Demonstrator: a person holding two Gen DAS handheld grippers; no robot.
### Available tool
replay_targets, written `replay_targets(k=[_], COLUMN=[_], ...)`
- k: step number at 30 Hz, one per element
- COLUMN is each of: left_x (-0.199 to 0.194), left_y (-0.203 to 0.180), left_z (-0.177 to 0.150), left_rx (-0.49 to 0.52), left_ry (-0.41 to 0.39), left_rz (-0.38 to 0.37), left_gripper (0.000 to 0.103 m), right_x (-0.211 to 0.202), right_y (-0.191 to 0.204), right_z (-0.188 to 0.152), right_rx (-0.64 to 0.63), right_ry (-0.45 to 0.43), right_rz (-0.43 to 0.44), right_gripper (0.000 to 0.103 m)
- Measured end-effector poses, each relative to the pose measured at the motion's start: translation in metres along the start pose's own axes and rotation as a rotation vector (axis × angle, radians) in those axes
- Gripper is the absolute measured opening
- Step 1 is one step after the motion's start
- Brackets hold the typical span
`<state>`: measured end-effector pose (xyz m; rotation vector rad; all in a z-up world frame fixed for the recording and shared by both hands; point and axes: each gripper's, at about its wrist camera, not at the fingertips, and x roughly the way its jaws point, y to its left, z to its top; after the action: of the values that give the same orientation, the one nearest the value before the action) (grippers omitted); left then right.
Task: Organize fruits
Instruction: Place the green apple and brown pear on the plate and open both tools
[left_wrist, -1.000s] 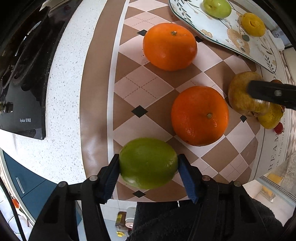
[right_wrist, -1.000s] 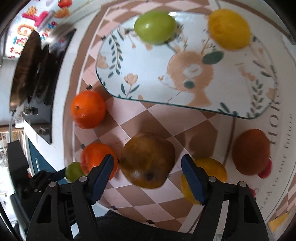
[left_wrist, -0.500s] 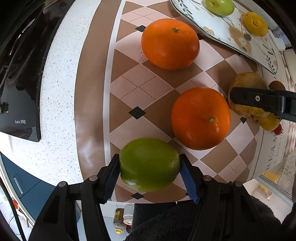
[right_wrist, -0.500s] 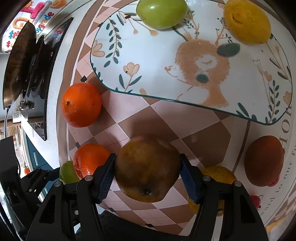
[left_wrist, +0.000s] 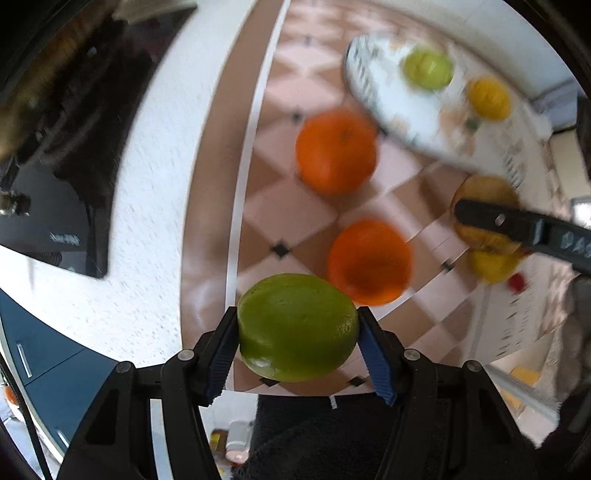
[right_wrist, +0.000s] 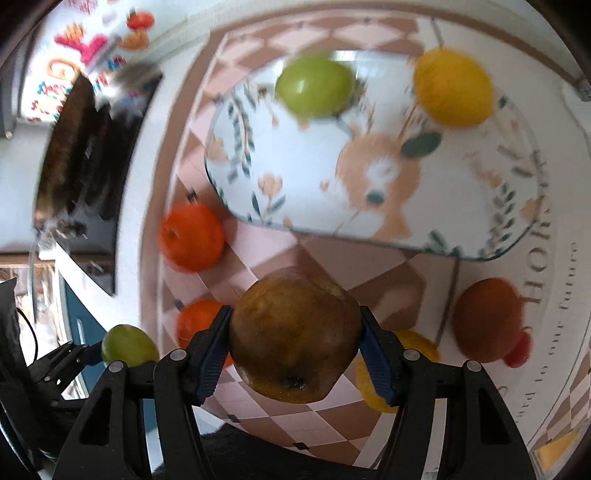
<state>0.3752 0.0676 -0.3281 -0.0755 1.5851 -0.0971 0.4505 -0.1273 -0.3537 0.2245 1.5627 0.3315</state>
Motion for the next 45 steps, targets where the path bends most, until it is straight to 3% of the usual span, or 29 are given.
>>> replay_targets(k=[4,9,12,19,32,40,42,44,45], left_x=[-0.046,-0.057,-0.041,0.024,0.072,0.078,0.077,0.073,0.071], left_y=[-0.019,-0.047,-0.063,-0.089,-0.121,-0.128,-0.129,-0.128,-0.126], left_z=[0.03,0.078,0.109,0.163,0.183,0.179,0.177,0.177,0.177], left_rx=[0.017,0.034,0.026,-0.079,-0.176,-0.144,-0.132,-0.124,-0.122], left_ry=[-0.097,-0.137,-0.095,0.096,0.247,0.278,0.269,0.252,0.25], left_rz=[-0.039,-0.077,-0.119,-0.228,-0.373,-0.347,-0.341,-0.356,-0.364], left_gripper=[0.06,0.06,0.06,0.06,0.06,0.06,0.07,0.09,0.09], right_x=[-0.034,-0.045,-0.039,-0.018,-0.013,-0.003,-0.006,-0.011,-0.012], right_y=[-0.015,-0.042,-0.061,-0.079,-0.099,-0.112,-0.114,-0.115,-0.115], right_z=[0.012,0.04,0.056,0.07,0.074,0.074,0.072,0.07,0.068], right_rx=[0.042,0.093,0.101,0.082,0.067,0.118,0.123,0.125,0.127], right_ry=[-0.083,-0.122,-0.114,-0.09,-0.077,-0.011,-0.02,-0.025,-0.023], right_rz=[0.023,-0.022,-0.075,-0.143,-0.111,-0.085,-0.082,-0.079,-0.073], right_gripper=[0.068,0.068,0.068,0.068,0.068,0.07,0.075,0.081,0.084])
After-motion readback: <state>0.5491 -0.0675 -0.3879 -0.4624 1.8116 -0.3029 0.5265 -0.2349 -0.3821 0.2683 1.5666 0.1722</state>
